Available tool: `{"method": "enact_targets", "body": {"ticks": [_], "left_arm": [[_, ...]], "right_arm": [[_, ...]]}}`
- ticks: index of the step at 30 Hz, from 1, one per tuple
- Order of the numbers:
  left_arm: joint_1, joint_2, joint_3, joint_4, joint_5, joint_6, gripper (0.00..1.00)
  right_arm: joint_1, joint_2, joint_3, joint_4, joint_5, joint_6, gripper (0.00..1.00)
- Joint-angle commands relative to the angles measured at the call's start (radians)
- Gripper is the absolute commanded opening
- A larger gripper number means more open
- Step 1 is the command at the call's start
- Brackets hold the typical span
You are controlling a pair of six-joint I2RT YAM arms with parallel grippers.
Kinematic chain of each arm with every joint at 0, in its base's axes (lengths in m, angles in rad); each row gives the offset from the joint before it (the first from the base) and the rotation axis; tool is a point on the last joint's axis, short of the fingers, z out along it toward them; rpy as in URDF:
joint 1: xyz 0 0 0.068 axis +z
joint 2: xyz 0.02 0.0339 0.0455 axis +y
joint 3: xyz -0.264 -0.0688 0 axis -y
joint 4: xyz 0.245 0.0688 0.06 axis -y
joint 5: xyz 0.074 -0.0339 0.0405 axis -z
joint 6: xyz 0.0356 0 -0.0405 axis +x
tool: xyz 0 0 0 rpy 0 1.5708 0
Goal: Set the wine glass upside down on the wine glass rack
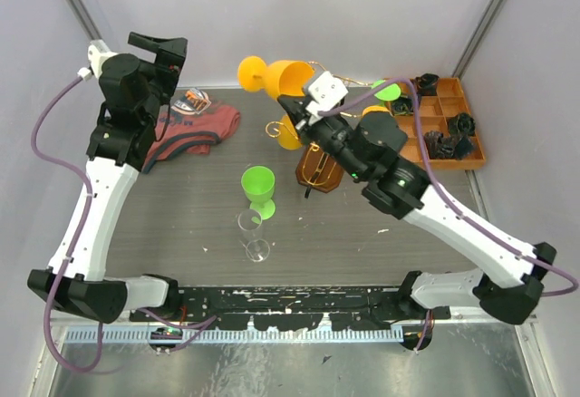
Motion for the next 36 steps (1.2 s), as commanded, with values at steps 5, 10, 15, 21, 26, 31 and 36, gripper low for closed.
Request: {"method": "enact_targets", "body": {"ticks": [5,10,15,21,26,31,36], "left_arm": [[0.0,-0.049,-0.037,0.024,0.108,-0.236,0.98],[-0.001,-0.079,-0.088,0.038,0.136,-0.275,0.98],[-0.001,-0.081,-0.105,0.056,0.181,-0.295,0.98],[-0.004,-0.046,-0.127,0.112,0.231,-0.337,1.0],[-0.012,0.002,-0.136,0.167,0.266,-0.365,0.93],[-0.026,0.043,-0.117,0.183,0.279,-0.366,0.91],[-0.04,0.078,-0.111,0.207,0.29,-0.385,0.83]], "right_arm": [[-0.081,0.138,-0.038,0.472,-0.118,-0.108,0.01],[-0.108,0.199,-0.065,0.602,-0.198,-0.155,0.01],[-0.111,0.249,-0.115,0.744,-0.25,-0.215,0.01],[-0.111,0.293,-0.117,0.783,-0.293,-0.204,0.01],[-0.11,0.317,-0.12,0.803,-0.305,-0.197,0.01],[-0.111,0.341,-0.126,0.84,-0.309,-0.193,0.01],[-0.111,0.356,-0.133,0.855,-0.312,-0.192,0.01]]}}
